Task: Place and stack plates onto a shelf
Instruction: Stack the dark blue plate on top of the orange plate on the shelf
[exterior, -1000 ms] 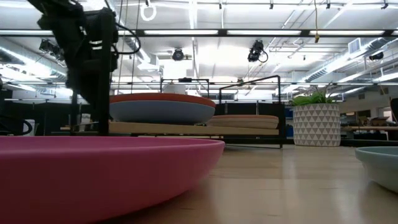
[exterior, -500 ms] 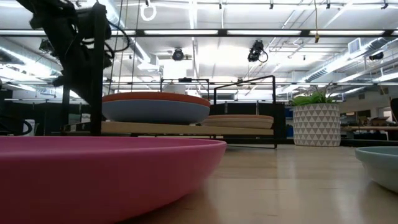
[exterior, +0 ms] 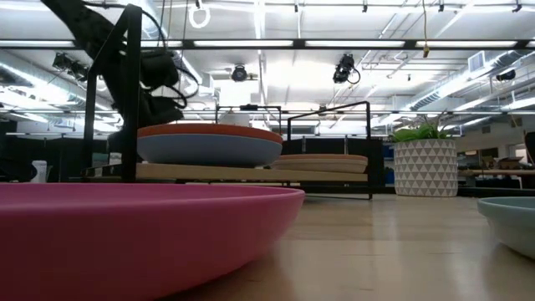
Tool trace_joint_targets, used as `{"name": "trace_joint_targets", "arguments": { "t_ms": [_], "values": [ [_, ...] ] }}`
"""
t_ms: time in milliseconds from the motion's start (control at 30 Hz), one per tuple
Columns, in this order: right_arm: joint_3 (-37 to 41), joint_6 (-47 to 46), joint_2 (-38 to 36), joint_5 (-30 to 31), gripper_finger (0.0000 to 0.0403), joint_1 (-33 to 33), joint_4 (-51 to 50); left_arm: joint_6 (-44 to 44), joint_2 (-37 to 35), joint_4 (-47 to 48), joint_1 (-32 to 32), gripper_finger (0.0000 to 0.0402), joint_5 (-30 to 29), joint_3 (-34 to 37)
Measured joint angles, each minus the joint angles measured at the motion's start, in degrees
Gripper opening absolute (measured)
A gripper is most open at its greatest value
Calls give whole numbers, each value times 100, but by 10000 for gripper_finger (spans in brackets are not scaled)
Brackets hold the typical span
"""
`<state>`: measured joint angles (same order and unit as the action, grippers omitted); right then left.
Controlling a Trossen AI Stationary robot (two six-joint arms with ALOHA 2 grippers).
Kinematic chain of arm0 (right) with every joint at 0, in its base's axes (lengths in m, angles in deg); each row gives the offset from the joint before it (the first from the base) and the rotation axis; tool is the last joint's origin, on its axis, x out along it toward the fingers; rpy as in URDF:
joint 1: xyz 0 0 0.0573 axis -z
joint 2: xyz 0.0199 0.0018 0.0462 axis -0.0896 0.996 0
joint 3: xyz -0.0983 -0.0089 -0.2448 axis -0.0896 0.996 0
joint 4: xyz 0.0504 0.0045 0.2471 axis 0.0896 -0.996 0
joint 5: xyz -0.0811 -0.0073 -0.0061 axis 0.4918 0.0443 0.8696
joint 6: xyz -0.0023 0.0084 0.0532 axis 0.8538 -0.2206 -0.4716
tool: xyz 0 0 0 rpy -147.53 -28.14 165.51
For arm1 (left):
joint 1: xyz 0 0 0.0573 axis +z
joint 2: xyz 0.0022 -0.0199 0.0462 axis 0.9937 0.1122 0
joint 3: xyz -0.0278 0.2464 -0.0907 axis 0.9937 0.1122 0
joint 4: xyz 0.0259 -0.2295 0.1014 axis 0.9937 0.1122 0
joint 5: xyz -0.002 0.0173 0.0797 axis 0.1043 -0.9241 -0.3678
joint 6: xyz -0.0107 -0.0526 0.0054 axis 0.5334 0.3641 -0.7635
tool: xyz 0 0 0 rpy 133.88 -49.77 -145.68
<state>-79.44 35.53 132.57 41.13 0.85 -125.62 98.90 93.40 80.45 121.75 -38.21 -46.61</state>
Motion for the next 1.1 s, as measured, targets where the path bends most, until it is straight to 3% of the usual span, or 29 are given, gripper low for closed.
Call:
{"name": "trace_joint_targets", "arguments": {
  "t_ms": [133, 267, 433, 600, 867, 1100],
  "values": [
    [0, 2, 0, 0, 116, 2, 24, -269, 454, 83, -91, 47, -189, -400],
    [0, -33, 0, -2, 116, 0, 44, -351, 785, 71, -145, 90, -213, -717],
    [0, -90, 0, -2, 116, 2, 76, -364, 1220, 113, -146, 154, -518, -793],
    [0, -80, 0, -2, 116, 1, 131, -384, 1537, 130, -313, 183, -862, -795],
    [0, -46, 0, -2, 116, 2, 127, -516, 1666, 211, -600, 165, -1313, -795],
    [0, -44, 0, -2, 116, 2, 127, -509, 1668, 331, -597, 94, -1315, -795]
  ]
}}
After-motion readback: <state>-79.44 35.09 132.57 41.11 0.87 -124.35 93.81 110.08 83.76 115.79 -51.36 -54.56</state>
